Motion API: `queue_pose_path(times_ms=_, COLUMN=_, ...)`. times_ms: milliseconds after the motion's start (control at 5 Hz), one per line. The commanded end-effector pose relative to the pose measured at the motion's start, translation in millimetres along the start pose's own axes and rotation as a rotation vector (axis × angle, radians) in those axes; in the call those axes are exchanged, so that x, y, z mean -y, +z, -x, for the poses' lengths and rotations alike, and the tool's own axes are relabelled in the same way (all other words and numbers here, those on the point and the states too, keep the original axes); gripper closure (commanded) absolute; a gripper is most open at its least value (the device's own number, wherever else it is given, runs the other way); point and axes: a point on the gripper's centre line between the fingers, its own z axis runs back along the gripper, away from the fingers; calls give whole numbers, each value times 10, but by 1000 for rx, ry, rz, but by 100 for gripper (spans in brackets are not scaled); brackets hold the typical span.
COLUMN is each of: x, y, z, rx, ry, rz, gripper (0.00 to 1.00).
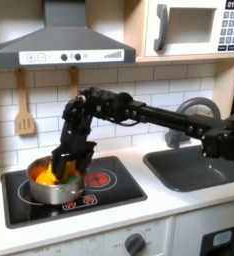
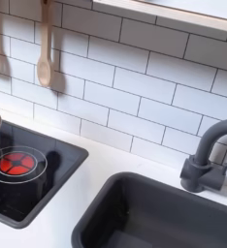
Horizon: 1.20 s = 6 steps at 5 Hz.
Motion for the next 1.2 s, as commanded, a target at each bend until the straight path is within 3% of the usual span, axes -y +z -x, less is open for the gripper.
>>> queue_pose_path(times_ms=0, x=150, y=-7, z=17, rx=-3, ry=-31, rz=23, gripper=100)
queue_pose_path(times_ms=600, x=335, y=116, z=106, rx=11, ry=-105, rz=49, gripper=100)
queue_pose_path(times_ms=1000, x=409, y=155, z=153, rx=19, ry=-114, rz=56, gripper=100)
